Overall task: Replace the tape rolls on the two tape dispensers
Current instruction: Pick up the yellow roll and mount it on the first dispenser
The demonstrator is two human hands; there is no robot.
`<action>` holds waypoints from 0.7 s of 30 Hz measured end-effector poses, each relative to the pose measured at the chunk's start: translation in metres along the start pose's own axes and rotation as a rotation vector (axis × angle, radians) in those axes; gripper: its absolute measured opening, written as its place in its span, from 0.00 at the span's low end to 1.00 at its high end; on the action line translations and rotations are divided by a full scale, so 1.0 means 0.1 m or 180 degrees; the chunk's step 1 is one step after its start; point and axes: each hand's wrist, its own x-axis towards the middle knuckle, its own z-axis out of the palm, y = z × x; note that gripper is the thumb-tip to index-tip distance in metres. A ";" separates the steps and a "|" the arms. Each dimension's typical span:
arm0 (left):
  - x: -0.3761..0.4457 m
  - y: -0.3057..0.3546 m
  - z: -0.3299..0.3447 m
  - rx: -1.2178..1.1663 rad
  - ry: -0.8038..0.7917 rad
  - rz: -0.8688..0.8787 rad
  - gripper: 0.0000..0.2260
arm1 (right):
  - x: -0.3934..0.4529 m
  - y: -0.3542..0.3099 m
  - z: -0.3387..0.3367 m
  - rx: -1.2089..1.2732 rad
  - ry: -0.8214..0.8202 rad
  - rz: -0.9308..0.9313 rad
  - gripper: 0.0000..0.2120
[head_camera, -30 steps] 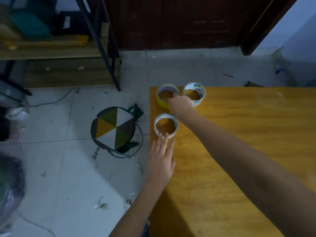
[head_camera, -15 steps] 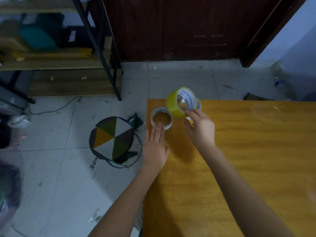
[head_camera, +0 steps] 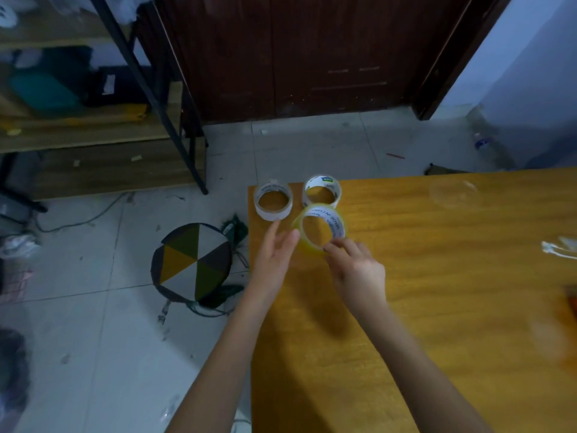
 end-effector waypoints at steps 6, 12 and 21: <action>-0.25 -0.08 0.26 -0.0189 0.0192 -0.0136 0.22 | -0.40 0.09 -0.18 0.0020 -0.0014 -0.0116 0.12; -0.43 -0.12 0.47 -0.0496 0.0238 -0.0287 0.16 | -0.66 0.14 -0.52 0.2436 0.0343 0.2316 0.25; -0.76 -0.37 0.82 -0.0723 -0.0747 -0.0335 0.11 | -1.28 0.26 -1.11 0.4030 0.0037 0.3608 0.10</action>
